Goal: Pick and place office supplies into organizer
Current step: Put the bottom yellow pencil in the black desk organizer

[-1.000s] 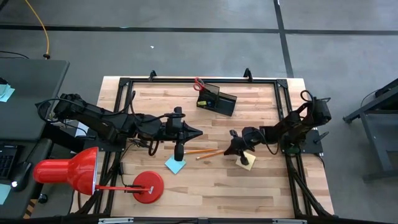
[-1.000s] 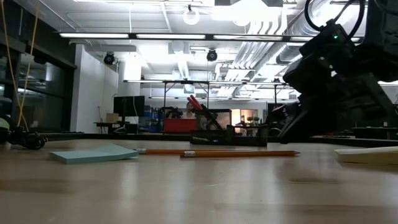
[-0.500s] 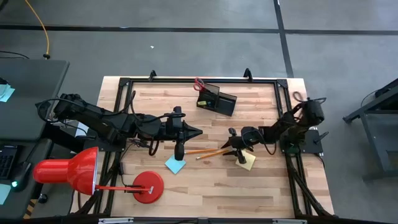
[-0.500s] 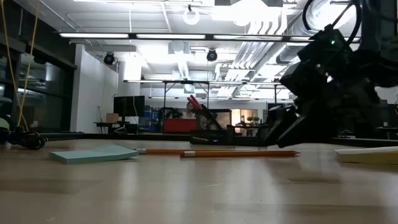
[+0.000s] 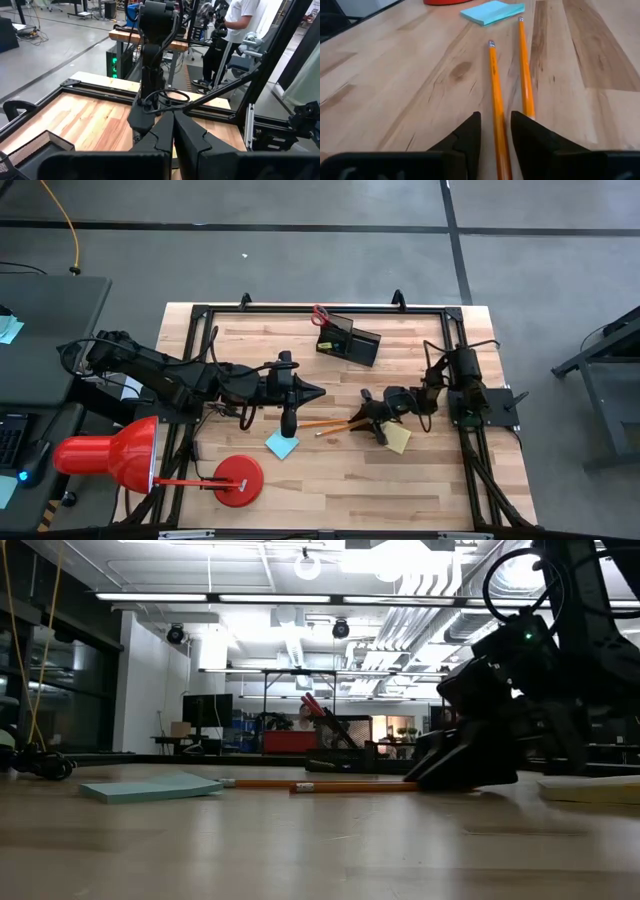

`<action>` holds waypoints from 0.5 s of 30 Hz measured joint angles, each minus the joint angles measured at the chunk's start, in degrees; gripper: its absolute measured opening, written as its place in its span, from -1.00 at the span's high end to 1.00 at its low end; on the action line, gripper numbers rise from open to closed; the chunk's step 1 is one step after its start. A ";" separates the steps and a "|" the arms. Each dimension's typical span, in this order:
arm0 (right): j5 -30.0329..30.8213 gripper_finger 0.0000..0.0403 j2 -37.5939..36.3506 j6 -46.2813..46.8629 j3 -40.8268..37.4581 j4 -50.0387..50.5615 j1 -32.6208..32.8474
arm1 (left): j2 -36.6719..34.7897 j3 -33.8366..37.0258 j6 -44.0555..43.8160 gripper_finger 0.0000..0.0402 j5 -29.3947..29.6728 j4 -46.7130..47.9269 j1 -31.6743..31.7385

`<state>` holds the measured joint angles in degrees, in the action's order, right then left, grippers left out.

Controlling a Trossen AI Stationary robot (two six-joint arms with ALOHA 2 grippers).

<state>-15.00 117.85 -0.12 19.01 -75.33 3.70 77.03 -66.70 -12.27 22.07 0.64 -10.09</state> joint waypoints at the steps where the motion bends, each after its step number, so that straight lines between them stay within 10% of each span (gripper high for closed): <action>1: 0.11 0.48 0.15 -0.15 0.17 0.48 0.00 | 0.00 0.00 0.00 0.99 0.02 -0.02 0.00; 15: -1.13 0.95 4.44 2.90 0.24 -5.07 -0.25 | 0.00 0.00 -0.02 0.99 0.02 -0.02 0.00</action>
<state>-16.14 122.29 2.79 19.25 -80.39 3.46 77.03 -66.70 -12.29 22.09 0.62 -10.09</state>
